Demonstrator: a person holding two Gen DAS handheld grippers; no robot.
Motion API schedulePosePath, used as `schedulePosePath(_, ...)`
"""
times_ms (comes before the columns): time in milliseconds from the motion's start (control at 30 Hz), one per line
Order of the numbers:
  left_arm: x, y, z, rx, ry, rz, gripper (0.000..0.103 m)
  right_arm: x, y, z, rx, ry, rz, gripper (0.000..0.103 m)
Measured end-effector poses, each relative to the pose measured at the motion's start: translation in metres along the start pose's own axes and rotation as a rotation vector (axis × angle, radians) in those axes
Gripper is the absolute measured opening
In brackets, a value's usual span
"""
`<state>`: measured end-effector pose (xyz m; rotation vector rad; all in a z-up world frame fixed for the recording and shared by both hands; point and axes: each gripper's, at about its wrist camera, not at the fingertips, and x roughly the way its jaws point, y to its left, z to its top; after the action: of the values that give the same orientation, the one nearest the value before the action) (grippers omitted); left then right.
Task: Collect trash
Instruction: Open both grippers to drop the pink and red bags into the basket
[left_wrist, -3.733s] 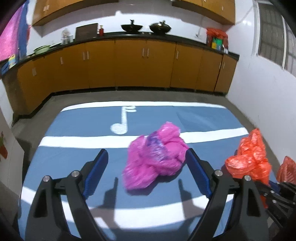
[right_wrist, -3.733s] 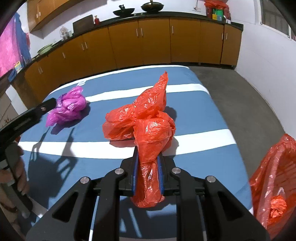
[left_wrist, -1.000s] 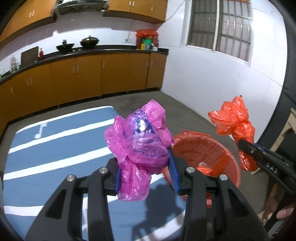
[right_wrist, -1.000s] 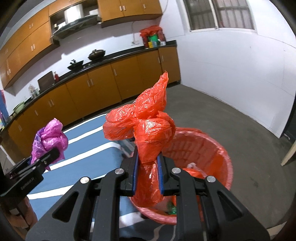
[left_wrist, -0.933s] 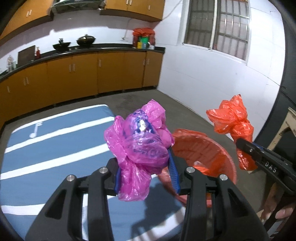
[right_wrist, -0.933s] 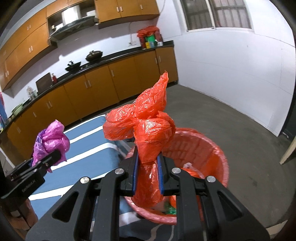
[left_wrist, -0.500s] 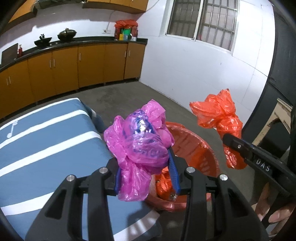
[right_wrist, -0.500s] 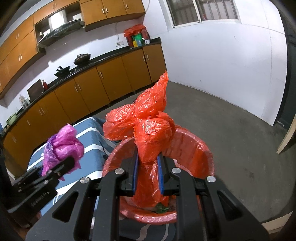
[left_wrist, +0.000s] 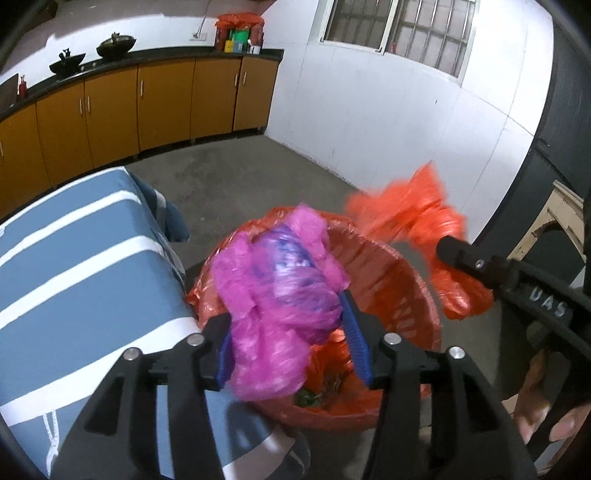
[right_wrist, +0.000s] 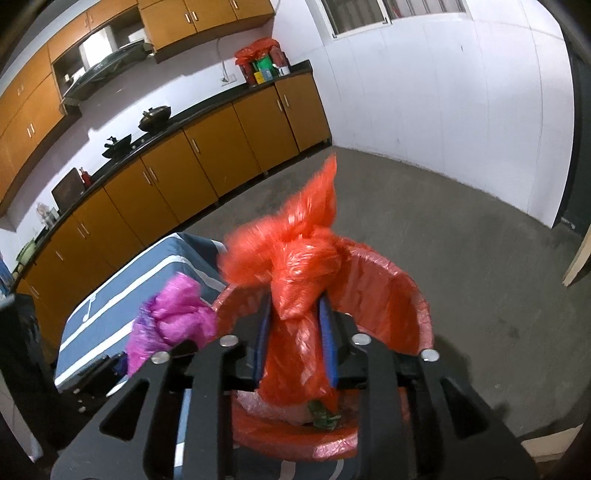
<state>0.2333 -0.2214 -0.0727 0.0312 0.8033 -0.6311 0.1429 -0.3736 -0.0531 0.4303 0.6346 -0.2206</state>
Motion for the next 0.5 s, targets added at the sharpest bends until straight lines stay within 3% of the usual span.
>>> schedulePosePath(67,0.004,0.003,-0.003,-0.009,0.014,0.001,0.053,-0.002,-0.004,-0.003,0.002,-0.003,-0.002,0.039)
schedulePosePath(233,0.0,0.016,-0.013,-0.024,0.018,0.03,0.057,-0.012,-0.006,-0.008,-0.013,-0.013,-0.029,0.048)
schedulePosePath(367,-0.019,0.024,-0.015,-0.015,-0.032,0.1,0.065,-0.028,0.001,-0.012,-0.062,-0.058,-0.065,0.069)
schedulePosePath(500,-0.042,0.028,-0.016,-0.011,-0.083,0.172,0.072,-0.046,0.012,-0.015,-0.106,-0.102,-0.082,0.08)
